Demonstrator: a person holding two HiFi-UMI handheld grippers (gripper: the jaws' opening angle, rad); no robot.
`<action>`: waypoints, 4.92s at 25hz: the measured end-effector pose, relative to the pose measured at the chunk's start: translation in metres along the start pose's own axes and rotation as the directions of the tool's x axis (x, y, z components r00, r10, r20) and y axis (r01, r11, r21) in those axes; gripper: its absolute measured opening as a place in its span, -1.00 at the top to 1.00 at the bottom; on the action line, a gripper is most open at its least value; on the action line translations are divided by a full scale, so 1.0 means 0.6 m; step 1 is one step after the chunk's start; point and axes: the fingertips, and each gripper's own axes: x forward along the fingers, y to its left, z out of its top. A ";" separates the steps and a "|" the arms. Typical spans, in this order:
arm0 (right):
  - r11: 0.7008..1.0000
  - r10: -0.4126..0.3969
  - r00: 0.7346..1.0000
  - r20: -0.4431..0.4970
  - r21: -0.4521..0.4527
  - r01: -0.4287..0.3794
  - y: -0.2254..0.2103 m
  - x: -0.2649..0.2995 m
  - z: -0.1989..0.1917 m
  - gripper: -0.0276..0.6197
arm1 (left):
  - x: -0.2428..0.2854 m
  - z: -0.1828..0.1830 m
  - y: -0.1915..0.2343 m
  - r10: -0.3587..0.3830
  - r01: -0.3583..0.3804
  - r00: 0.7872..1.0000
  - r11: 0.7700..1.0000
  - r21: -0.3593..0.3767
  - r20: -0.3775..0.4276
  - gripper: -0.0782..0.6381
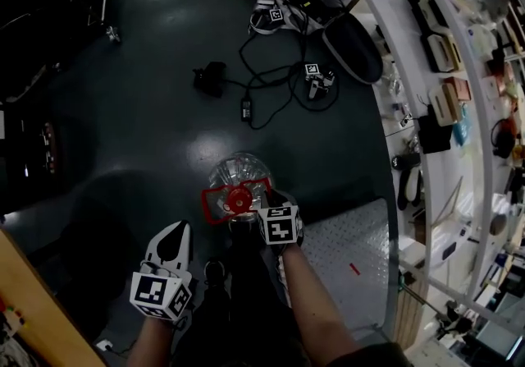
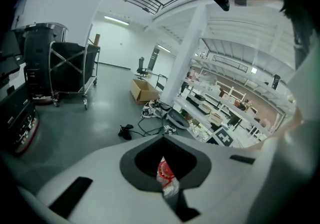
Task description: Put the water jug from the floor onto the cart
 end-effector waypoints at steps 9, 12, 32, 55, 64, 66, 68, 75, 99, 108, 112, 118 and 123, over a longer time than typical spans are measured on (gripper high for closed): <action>0.999 -0.021 0.998 0.052 -0.046 0.024 0.065 -0.108 0.015 0.79 | -0.093 0.020 0.002 0.005 -0.005 0.998 1.000 -0.008 0.060 0.77; 1.000 -0.031 0.996 0.082 0.009 0.030 0.061 -0.161 0.018 0.79 | -0.124 0.029 -0.008 -0.014 0.013 0.996 1.000 0.011 0.084 0.77; 0.988 -0.025 0.973 0.227 0.157 -0.011 0.216 -0.490 -0.155 0.78 | -0.388 -0.068 -0.096 -0.228 0.212 0.967 0.967 0.140 0.110 0.77; 0.831 -0.220 0.941 0.259 0.555 0.042 0.043 -0.685 -0.564 0.77 | -0.387 -0.212 -0.451 -0.463 0.459 0.882 0.806 0.373 -0.085 0.77; 0.744 -0.315 0.914 0.256 0.664 0.071 -0.109 -0.778 -0.741 0.76 | -0.390 -0.336 -0.702 -0.539 0.565 0.819 0.702 0.434 -0.194 0.77; 0.711 -0.334 0.908 0.254 0.701 0.066 -0.139 -0.797 -0.784 0.76 | -0.388 -0.359 -0.750 -0.553 0.589 0.802 0.673 0.447 -0.224 0.77; 0.684 -0.347 0.902 0.255 0.727 0.058 -0.166 -0.812 -0.825 0.76 | -0.385 -0.378 -0.793 -0.560 0.604 0.790 0.645 0.468 -0.248 0.77; 0.641 -0.355 0.896 0.265 0.767 0.027 -0.246 -0.863 -0.949 0.75 | -0.387 -0.438 -0.917 -0.555 0.602 0.786 0.591 0.537 -0.271 0.77; 0.403 -0.522 0.829 0.203 0.915 0.030 -0.367 -0.936 -1.163 0.74 | -0.376 -0.538 -1.071 -0.602 0.717 0.682 0.441 0.540 -0.415 0.77; 0.253 -0.572 0.802 0.173 0.967 -0.028 -0.372 -0.940 -1.235 0.74 | -0.396 -0.548 -1.056 -0.605 0.703 0.699 0.486 0.519 -0.381 0.77; 0.243 -0.606 0.775 0.179 0.969 -0.034 -0.369 -0.937 -1.235 0.74 | -0.405 -0.555 -1.035 -0.598 0.691 0.713 0.508 0.515 -0.367 0.77; 0.272 -0.640 0.724 0.256 0.957 -0.098 -0.342 -0.944 -1.223 0.61 | -0.430 -0.554 -0.983 -0.578 0.672 0.734 0.544 0.502 -0.357 0.77; 0.305 -0.639 0.717 0.279 0.947 -0.097 -0.321 -0.956 -1.215 0.48 | -0.435 -0.534 -0.951 -0.575 0.656 0.748 0.567 0.498 -0.330 0.77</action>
